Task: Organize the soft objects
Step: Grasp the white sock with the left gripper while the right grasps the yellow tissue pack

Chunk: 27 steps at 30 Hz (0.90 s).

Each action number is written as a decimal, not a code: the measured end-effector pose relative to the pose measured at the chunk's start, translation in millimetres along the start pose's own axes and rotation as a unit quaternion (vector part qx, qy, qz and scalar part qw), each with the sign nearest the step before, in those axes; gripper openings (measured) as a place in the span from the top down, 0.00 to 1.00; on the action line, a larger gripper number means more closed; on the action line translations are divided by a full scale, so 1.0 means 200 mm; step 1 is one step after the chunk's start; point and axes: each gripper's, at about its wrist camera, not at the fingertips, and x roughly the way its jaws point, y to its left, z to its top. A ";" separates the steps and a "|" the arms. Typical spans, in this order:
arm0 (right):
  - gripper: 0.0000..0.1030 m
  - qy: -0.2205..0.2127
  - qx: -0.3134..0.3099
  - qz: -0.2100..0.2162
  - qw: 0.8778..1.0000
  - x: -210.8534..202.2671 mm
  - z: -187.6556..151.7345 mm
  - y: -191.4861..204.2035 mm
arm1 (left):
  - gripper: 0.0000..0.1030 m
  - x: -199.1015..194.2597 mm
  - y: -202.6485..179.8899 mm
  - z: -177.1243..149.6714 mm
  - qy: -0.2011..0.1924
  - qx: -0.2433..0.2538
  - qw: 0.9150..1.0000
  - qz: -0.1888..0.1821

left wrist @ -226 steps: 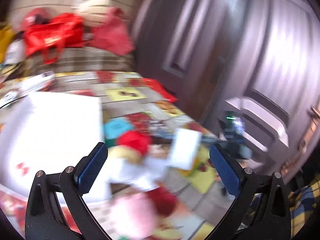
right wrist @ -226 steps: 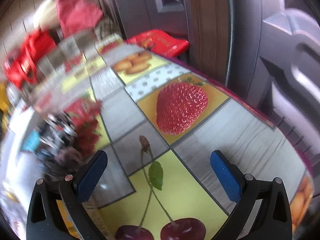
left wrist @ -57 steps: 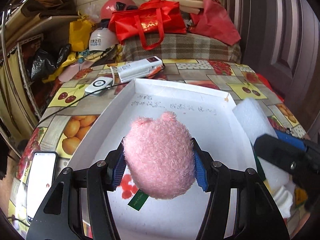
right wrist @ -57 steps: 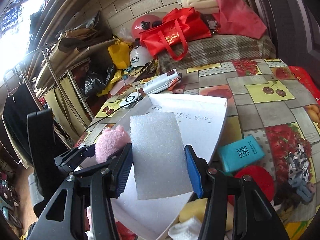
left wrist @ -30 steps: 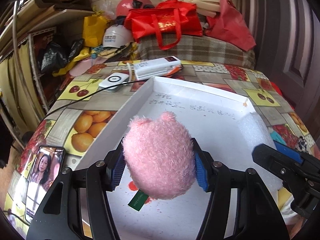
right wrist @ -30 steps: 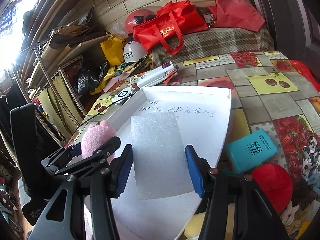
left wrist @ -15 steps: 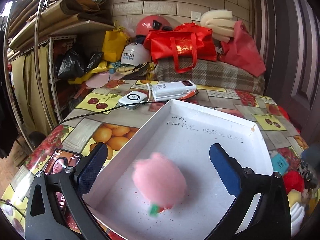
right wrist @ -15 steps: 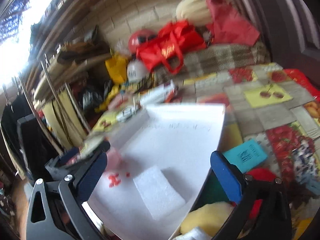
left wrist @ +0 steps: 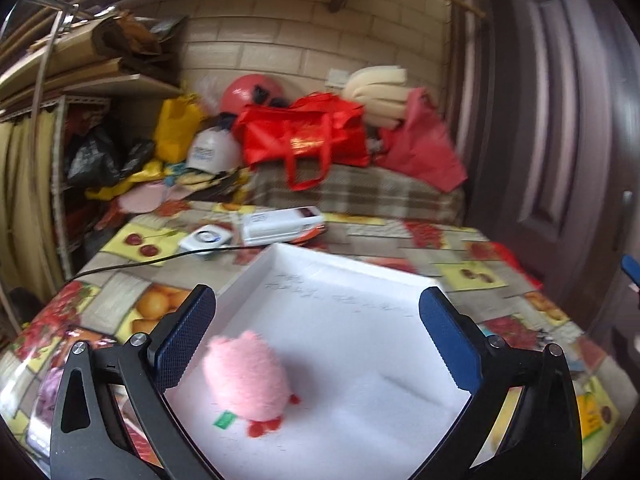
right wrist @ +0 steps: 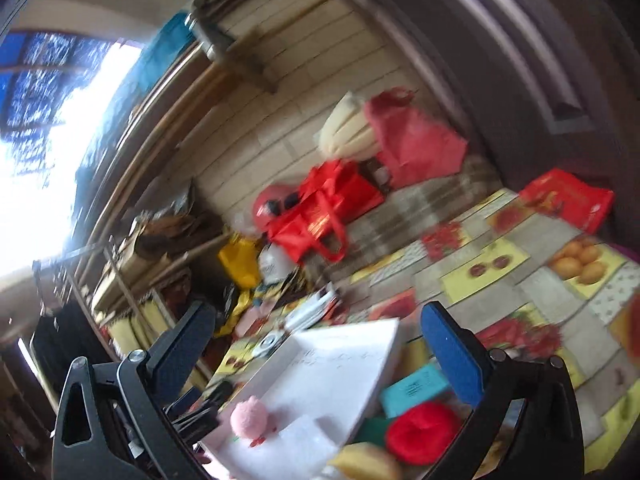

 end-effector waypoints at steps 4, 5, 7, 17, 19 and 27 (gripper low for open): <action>0.00 -0.028 -0.018 -0.032 0.999 -0.15 0.05 -0.10 | 0.00 0.00 -0.10 -0.01 0.015 0.016 0.998 -0.063; 0.00 -0.027 -0.022 -0.043 0.998 -0.18 0.06 -0.13 | 0.00 0.00 -0.14 -0.02 0.025 0.024 0.996 -0.081; 0.00 -0.026 -0.024 -0.065 0.997 -0.23 0.05 -0.21 | 0.00 -0.01 -0.24 -0.04 0.046 0.052 0.990 -0.120; 0.00 0.217 -0.057 -0.157 0.962 -0.20 -0.18 -0.49 | 0.01 -0.15 -0.74 -0.30 0.119 0.230 0.937 -0.234; 0.00 0.251 -0.071 -0.149 0.954 -0.21 -0.26 -0.47 | 0.01 -0.17 -0.81 -0.35 0.117 0.259 0.932 -0.224; 0.00 0.297 -0.196 -0.178 0.918 -0.08 -0.44 -0.28 | 0.01 -0.10 -0.77 -0.36 0.132 0.239 0.945 -0.179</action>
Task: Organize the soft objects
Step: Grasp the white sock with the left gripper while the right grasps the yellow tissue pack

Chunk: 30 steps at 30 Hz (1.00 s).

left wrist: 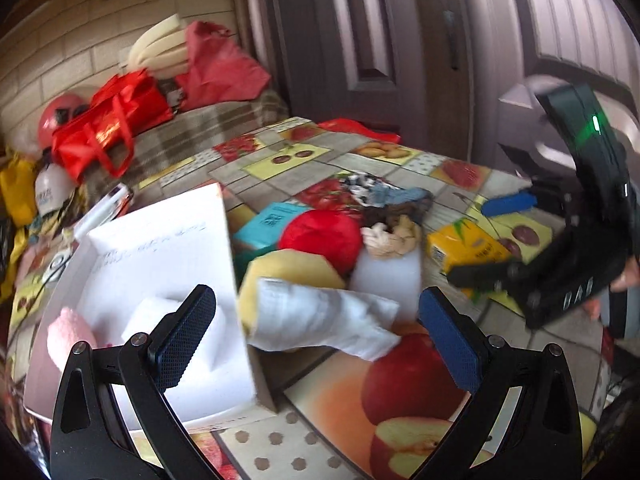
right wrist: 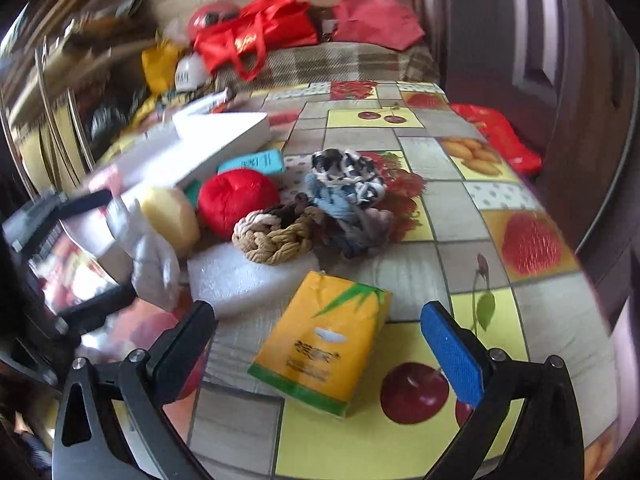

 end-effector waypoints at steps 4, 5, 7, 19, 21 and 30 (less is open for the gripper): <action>0.01 0.029 -0.005 -0.010 1.000 0.08 -0.01 -0.01 | 0.01 0.03 0.02 0.01 0.011 -0.002 1.000 -0.001; 0.10 0.034 0.003 -0.007 0.999 0.09 -0.01 -0.03 | 0.01 0.05 0.01 0.01 0.019 0.001 1.000 -0.006; 0.31 0.036 0.025 0.008 0.999 0.08 -0.01 -0.08 | 0.01 0.08 -0.01 0.01 0.032 0.007 0.999 -0.005; 0.49 0.019 0.108 0.029 0.994 0.03 -0.07 -0.28 | 0.43 0.09 0.00 0.00 0.032 -0.019 0.999 -0.025; 0.50 0.005 0.113 0.031 0.993 0.00 -0.06 -0.29 | 0.45 0.07 0.00 0.01 0.020 -0.024 0.999 -0.031; 0.50 -0.018 0.137 0.028 0.990 -0.03 -0.05 -0.33 | 0.45 0.00 -0.03 0.03 -0.011 -0.033 0.996 -0.080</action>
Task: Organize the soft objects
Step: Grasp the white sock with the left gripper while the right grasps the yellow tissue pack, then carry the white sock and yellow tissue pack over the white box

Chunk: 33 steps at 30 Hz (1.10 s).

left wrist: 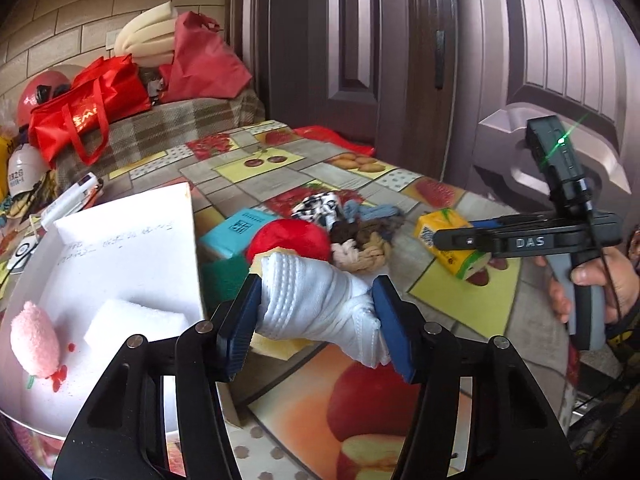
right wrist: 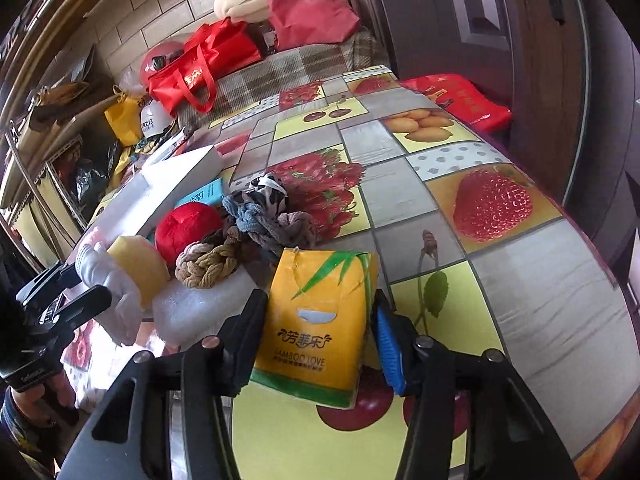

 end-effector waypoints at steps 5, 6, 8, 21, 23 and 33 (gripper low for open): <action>0.50 -0.004 0.005 0.002 1.000 -0.01 0.00 -0.01 | 0.45 -0.05 -0.04 0.00 -0.005 -0.005 0.999 -0.042; 0.50 -0.005 0.006 0.002 1.000 -0.01 0.00 -0.01 | 0.45 -0.06 -0.06 0.00 -0.008 -0.002 0.999 -0.045; 0.50 -0.007 0.007 0.002 1.000 -0.02 0.00 -0.01 | 0.45 -0.09 -0.08 0.00 -0.012 0.000 0.999 -0.046; 0.50 -0.100 0.023 0.043 0.994 -0.21 0.08 0.04 | 0.45 -0.36 0.14 0.09 -0.094 -0.066 0.993 0.025; 0.50 -0.112 0.023 0.052 0.992 -0.24 0.12 0.06 | 0.45 -0.41 0.22 0.09 -0.105 -0.087 0.990 0.046; 0.50 -0.151 0.002 0.081 0.985 -0.31 0.24 0.17 | 0.45 -0.60 0.45 0.04 -0.134 -0.142 0.974 0.115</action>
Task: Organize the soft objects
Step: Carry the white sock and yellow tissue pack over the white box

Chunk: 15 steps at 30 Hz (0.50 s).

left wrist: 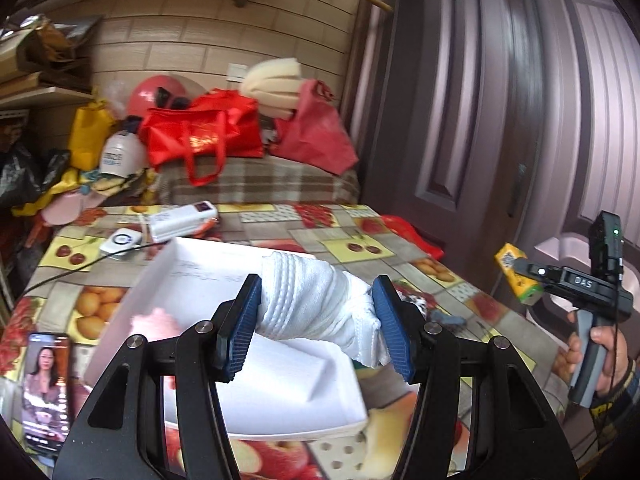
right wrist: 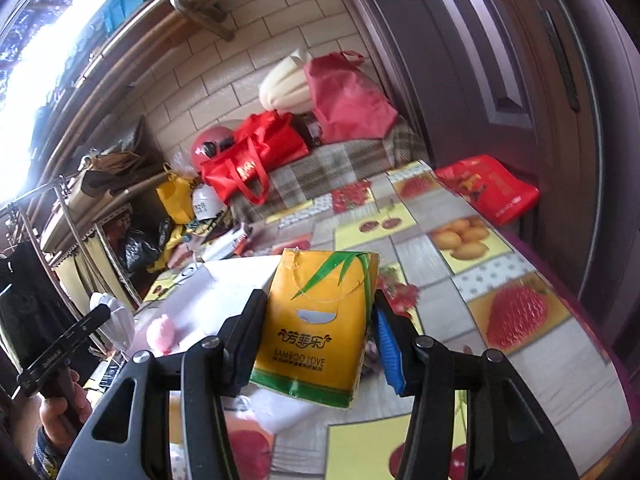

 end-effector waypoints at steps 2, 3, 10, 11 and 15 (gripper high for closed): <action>0.50 -0.004 -0.005 0.008 1.000 0.01 0.02 0.03 | 0.45 -0.02 0.03 0.01 -0.006 -0.006 1.000 0.009; 0.50 -0.005 -0.007 0.013 1.000 0.01 0.03 0.04 | 0.45 -0.04 0.05 0.02 -0.009 -0.008 1.000 0.016; 0.50 -0.018 -0.033 0.040 0.999 0.02 0.10 0.15 | 0.45 -0.11 0.14 0.04 -0.022 -0.027 0.998 0.045; 0.50 -0.019 -0.035 0.043 0.998 0.02 0.10 0.16 | 0.45 -0.12 0.16 0.05 -0.023 -0.030 0.998 0.048; 0.50 -0.022 -0.044 0.055 0.997 0.03 0.12 0.20 | 0.45 -0.15 0.20 0.06 -0.030 -0.036 0.997 0.062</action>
